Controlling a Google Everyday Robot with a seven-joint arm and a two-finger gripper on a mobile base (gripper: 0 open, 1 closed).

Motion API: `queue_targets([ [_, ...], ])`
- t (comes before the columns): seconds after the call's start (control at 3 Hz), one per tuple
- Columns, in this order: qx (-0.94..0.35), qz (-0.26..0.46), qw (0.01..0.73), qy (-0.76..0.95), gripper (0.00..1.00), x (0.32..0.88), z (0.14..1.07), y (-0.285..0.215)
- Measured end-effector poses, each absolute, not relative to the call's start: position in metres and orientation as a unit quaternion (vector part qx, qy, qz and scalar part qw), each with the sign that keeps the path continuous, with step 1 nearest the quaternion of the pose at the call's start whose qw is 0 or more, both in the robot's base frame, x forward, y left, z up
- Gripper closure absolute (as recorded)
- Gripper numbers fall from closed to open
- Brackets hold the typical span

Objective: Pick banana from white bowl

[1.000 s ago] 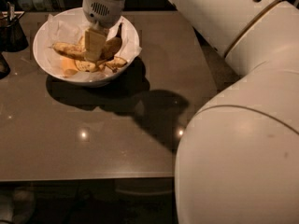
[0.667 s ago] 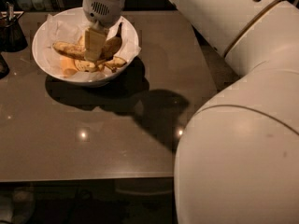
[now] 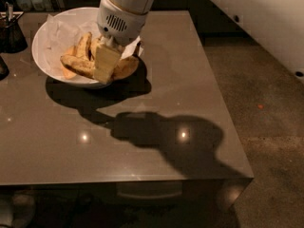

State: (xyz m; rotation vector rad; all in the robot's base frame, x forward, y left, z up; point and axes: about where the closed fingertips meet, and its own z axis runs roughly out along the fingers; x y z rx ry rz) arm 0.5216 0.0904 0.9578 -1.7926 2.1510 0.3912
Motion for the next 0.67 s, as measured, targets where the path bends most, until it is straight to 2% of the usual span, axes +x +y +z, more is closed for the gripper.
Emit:
queue_targets([
  [0.33,-0.599,0.143,0.146,0.774,1.0,0.4845,0.9528,0.0729],
  [0.67,-0.6,0.141,0.145,0.774,1.0,0.4847,0.9509,0.0733],
])
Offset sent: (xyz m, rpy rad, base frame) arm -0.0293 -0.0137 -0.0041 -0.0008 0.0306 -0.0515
